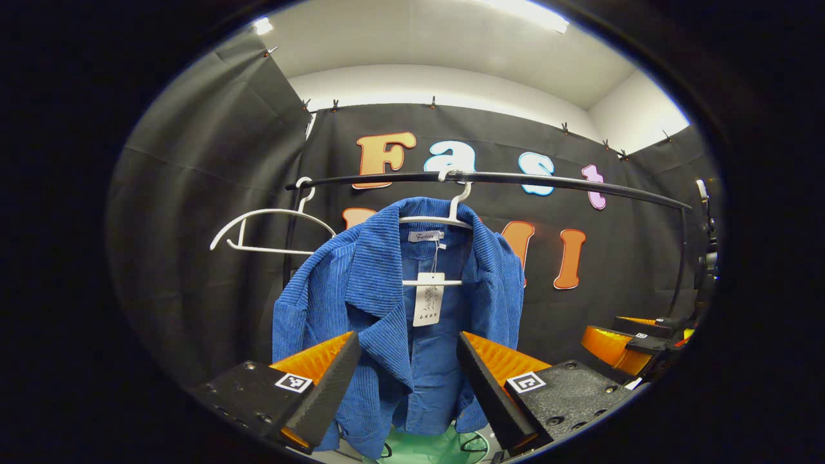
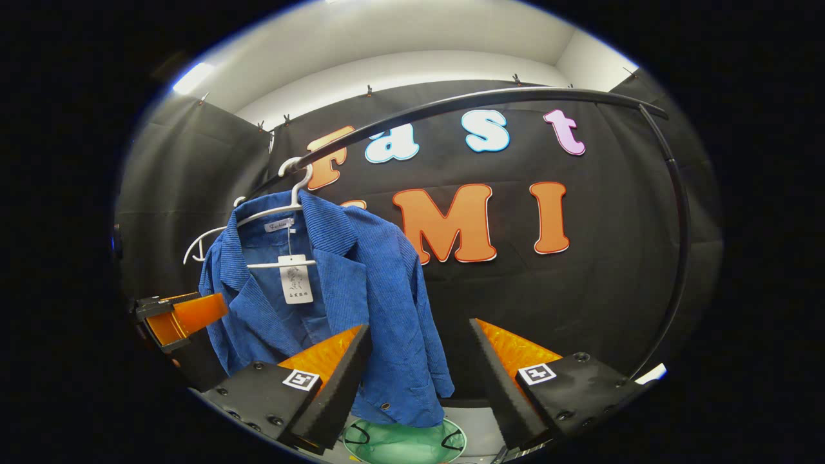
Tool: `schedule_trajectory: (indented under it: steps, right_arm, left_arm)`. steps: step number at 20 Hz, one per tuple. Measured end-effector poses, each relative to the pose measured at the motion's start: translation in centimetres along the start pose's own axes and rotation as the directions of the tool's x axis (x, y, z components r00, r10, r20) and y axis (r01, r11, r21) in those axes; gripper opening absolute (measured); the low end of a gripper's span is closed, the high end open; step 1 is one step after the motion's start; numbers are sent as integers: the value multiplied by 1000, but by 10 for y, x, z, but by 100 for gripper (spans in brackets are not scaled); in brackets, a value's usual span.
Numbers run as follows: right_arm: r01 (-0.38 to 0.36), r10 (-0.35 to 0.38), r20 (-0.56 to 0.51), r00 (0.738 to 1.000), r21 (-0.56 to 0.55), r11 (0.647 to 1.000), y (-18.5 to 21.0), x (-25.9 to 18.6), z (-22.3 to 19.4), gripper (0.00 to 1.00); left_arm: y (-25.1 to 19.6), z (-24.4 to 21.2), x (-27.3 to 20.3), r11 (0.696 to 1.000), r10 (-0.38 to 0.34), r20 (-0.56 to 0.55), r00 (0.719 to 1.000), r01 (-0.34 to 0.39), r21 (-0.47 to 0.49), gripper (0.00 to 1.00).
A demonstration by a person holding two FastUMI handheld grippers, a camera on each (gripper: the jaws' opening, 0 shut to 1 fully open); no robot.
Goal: Grasp the clothes on the hanger with both hands and then place them into the laundry hamper below.
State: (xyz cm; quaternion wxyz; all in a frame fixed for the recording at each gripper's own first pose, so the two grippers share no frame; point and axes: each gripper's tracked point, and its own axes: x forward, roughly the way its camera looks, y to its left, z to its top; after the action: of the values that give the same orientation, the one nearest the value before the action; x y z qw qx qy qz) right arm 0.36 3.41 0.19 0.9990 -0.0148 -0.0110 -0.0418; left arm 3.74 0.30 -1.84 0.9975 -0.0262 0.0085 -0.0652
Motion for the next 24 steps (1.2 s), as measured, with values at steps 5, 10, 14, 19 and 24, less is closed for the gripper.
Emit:
schedule_trajectory:
  steps: [5,10,14,19,24]
  right_arm:
    - [-11,11,15,1000,14,1000,25,4,3,97]
    - [-80,80,-7,997,21,997,57,24,-1,97]
    - [-132,132,-12,991,-3,991,81,52,-1,89]
    - [-167,167,-3,986,-44,985,103,85,-2,89]
    - [-193,193,-8,981,-31,981,113,116,-5,77]
  left_arm:
    - [11,3,-2,1000,-10,12,1000,10,-14,92]
    - [17,5,-3,997,-9,16,1000,10,-70,92]
    - [28,3,-2,997,35,9,999,-35,-67,95]
    - [38,-4,-3,996,68,-8,998,-69,-51,95]
    - [43,-11,-2,993,100,-28,995,-101,-53,95]
